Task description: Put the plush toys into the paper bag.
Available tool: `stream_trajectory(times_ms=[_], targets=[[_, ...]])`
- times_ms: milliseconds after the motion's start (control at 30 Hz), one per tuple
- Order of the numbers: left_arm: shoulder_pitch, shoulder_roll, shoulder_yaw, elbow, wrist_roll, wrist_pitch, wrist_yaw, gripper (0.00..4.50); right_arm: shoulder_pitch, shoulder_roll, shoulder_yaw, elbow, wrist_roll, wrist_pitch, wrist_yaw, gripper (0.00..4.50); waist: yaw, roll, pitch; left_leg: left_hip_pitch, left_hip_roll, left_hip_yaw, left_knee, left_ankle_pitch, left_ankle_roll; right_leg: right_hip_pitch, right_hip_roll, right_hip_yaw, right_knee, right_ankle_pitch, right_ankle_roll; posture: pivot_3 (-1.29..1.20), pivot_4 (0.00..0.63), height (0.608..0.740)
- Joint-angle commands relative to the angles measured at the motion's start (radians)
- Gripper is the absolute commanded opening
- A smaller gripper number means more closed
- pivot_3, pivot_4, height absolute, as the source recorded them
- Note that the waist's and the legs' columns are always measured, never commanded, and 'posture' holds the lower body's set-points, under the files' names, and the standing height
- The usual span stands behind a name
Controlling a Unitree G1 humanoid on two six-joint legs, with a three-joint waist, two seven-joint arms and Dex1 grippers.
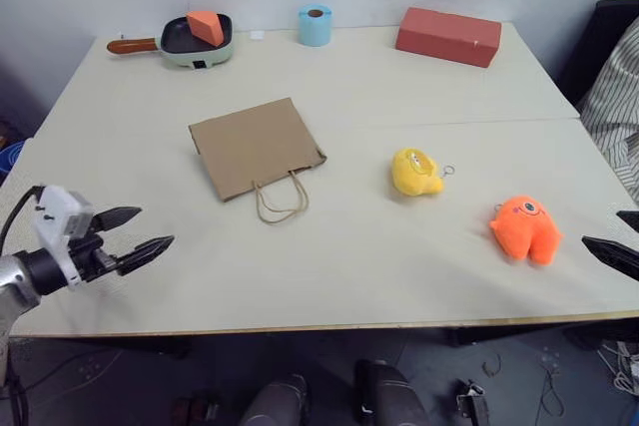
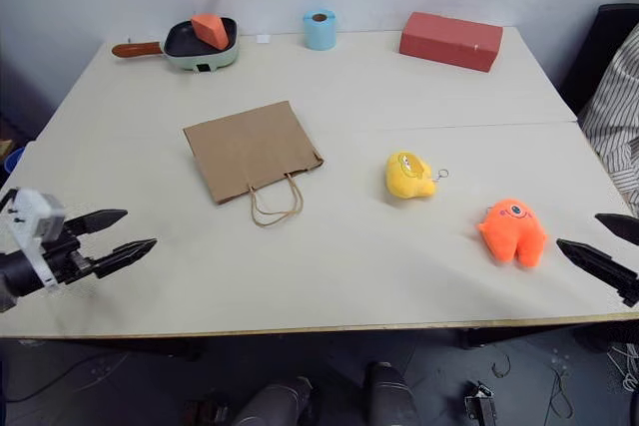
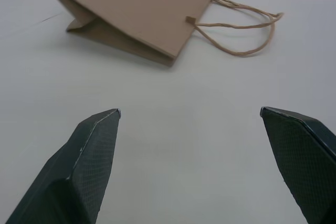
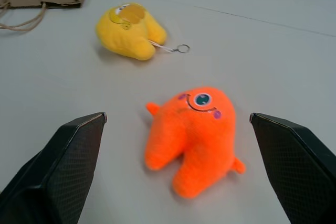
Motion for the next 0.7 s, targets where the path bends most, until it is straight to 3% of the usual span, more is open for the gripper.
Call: stream_trajectory(times_ms=[33,167,333,467,600,700], targets=[[-0.098,0.054,-0.086,0.006,0.038,-0.056,-0.071,4.48,-0.043,-0.004,0.037,-0.188,0.111,0.069,-0.048,4.5,0.001,0.0,0.0,0.0,0.0,0.0,0.0,0.0,0.0,0.0,0.0,0.0,0.0,0.0,0.0,0.0,0.15,0.74],[-0.286,0.097,-0.289,0.097,0.166,-0.187,-0.187,4.48,-0.123,-0.015,0.173,-0.394,0.206,0.117,-0.124,4.5,0.002,0.0,0.0,-0.001,0.0,0.0,0.001,0.0,0.0,-0.001,0.0,-0.001,0.0,0.0,0.0,0.0,0.15,0.74],[-0.579,0.008,-0.511,0.367,0.339,-0.402,-0.273,4.48,-0.279,0.01,0.419,-0.511,0.176,0.082,-0.201,4.5,0.004,-0.001,0.0,-0.006,0.0,-0.001,0.004,0.0,0.0,-0.004,0.0,-0.003,-0.001,0.001,0.0,0.0,0.15,0.74],[-0.723,-0.08,-0.605,0.574,0.44,-0.587,-0.306,4.48,-0.344,0.046,0.521,-0.503,0.145,0.055,-0.237,4.5,0.002,-0.002,0.001,-0.008,0.0,-0.002,0.004,0.0,0.0,-0.005,0.001,-0.004,0.0,0.001,0.0,0.0,0.15,0.74],[-0.823,-0.163,-0.643,0.723,0.487,-0.686,-0.305,3.62,-0.327,0.061,0.556,-0.505,0.099,0.033,-0.251,4.5,0.002,-0.006,0.003,-0.01,0.0,-0.002,0.005,0.0,0.0,-0.006,0.001,-0.004,0.001,0.001,0.001,0.0,0.15,0.74],[-0.864,-0.202,-0.655,0.813,0.516,-0.76,-0.298,2.64,-0.297,0.073,0.549,-0.526,0.102,0.033,-0.268,4.5,0.002,-0.008,0.003,-0.01,0.0,-0.002,0.005,0.0,0.0,-0.006,0.001,-0.004,0.002,0.001,0.001,0.0,0.15,0.74]])
